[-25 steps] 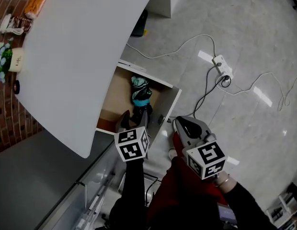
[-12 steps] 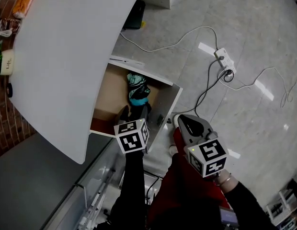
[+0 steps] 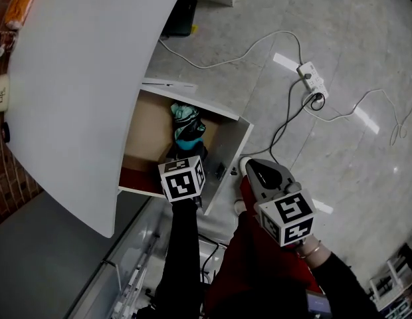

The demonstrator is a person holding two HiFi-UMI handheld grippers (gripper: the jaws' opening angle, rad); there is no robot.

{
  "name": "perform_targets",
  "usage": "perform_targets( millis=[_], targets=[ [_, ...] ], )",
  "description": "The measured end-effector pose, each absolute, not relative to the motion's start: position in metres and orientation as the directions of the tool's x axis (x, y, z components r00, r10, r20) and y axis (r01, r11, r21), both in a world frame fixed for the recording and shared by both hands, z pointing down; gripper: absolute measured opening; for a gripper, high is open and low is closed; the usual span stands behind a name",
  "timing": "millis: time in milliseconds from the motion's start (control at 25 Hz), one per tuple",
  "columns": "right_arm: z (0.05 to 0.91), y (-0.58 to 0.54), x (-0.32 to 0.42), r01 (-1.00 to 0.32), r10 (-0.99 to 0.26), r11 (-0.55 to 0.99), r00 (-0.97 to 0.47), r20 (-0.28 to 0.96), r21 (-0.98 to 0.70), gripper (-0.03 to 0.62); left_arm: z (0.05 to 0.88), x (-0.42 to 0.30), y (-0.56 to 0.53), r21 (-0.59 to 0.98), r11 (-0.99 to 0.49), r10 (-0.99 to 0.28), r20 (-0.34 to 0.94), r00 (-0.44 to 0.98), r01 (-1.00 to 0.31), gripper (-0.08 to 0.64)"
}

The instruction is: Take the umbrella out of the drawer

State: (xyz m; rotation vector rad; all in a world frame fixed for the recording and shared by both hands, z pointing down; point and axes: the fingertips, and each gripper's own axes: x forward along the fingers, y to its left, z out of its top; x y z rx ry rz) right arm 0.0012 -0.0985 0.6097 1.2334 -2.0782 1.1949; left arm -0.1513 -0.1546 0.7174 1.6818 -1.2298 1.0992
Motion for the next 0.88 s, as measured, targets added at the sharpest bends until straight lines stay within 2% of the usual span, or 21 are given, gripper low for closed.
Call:
perform_targets(
  millis=[320, 880],
  targets=[
    [0.615, -0.101, -0.002, -0.861, -0.470, 0.223, -0.505, 0.724, -0.456, 0.008, 0.737, -0.148, -0.160, 0.080, -0.258, -0.270, 0.951, 0.151, -0.963, 0.296],
    [0.626, -0.097, 0.003, -0.868, -0.452, 0.202, -0.494, 0.743, -0.454, 0.008, 0.751, -0.145, -0.167, -0.035, -0.246, -0.281, 0.959, 0.037, -0.969, 0.304]
  ],
)
